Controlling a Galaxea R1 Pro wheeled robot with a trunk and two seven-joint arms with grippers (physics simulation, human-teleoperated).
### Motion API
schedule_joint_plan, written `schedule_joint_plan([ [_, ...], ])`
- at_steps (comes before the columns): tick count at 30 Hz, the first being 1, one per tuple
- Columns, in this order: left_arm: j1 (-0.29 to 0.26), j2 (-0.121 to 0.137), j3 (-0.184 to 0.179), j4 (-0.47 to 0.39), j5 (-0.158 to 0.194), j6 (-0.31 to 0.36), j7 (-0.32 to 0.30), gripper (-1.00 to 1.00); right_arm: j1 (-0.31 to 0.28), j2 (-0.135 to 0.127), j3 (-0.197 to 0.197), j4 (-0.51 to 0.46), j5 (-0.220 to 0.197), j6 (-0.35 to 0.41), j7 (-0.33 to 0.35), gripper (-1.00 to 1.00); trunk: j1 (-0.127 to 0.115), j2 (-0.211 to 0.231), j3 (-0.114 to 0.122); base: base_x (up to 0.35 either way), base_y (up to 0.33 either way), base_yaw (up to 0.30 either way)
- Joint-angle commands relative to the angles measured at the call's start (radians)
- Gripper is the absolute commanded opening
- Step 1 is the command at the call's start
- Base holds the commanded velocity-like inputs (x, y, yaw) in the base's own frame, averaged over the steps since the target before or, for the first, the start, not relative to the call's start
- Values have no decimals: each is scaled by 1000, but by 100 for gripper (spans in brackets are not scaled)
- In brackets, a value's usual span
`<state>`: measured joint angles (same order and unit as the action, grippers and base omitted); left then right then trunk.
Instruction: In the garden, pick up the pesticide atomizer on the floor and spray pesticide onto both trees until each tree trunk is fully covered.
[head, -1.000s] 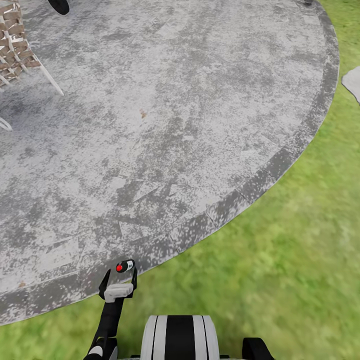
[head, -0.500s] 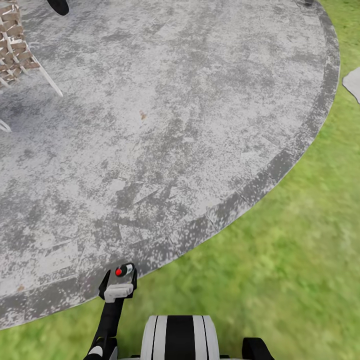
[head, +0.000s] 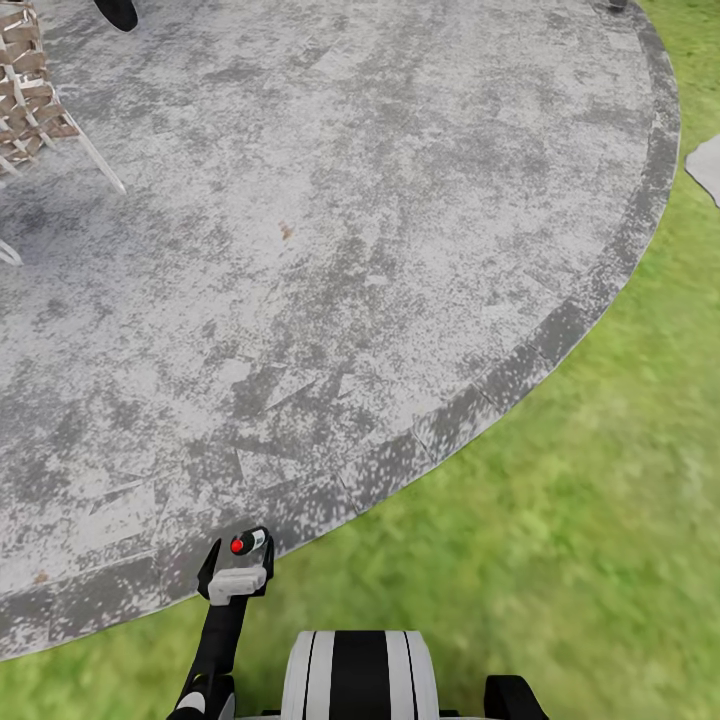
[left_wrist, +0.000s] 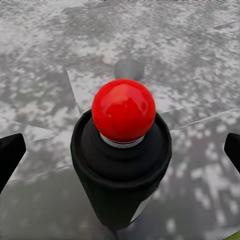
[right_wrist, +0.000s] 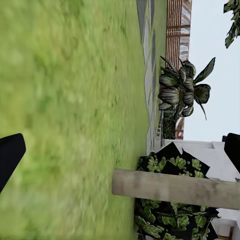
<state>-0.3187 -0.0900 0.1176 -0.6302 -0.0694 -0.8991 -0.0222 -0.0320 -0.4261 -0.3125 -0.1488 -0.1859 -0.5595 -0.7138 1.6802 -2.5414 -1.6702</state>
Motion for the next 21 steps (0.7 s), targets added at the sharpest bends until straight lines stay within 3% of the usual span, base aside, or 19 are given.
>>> schedule_joint_plan([
  [1,0,-2,7,0,-7,-3,-2,100,0,0,7,0,-10,-3,-1,100,0,0,0,0,0,0],
  [8,0,-2,7,-1,-7,-3,-2,100,0,0,7,0,-10,-2,-1,100,0,0,0,0,0,0],
  [9,0,-1,7,0,-7,-3,-2,-100,0,0,7,0,-10,-2,-1,100,0,0,0,0,0,0],
  [21,0,-2,8,0,-7,-3,-2,-100,0,0,7,0,-10,-3,-1,100,0,0,0,0,0,0],
])
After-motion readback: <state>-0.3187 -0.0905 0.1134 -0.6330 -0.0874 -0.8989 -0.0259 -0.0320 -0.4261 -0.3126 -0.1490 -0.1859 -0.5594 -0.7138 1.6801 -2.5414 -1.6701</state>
